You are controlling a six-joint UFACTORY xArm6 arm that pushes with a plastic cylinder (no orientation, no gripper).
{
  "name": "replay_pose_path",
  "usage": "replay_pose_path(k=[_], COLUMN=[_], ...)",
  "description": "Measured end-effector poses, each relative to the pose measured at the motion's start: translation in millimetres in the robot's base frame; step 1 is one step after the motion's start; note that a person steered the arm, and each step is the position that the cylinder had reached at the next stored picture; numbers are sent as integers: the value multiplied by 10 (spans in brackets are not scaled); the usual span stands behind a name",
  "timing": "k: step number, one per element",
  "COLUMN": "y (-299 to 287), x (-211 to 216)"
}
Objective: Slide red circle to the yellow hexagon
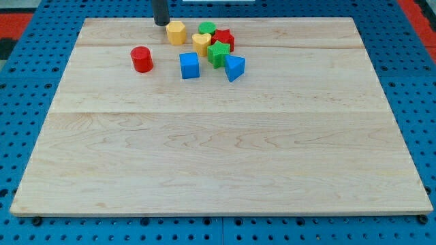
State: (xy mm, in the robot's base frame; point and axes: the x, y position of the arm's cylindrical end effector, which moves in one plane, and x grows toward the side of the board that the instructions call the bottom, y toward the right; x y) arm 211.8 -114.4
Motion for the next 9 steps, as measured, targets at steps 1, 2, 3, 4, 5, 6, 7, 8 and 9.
replay_pose_path(k=[1, 2, 3, 4, 5, 6, 7, 8, 9], y=[250, 48, -615, -728, -679, -631, -574, -220, 95], x=[217, 305, 344, 679, 1092, 1170, 1184, 1184, 1172])
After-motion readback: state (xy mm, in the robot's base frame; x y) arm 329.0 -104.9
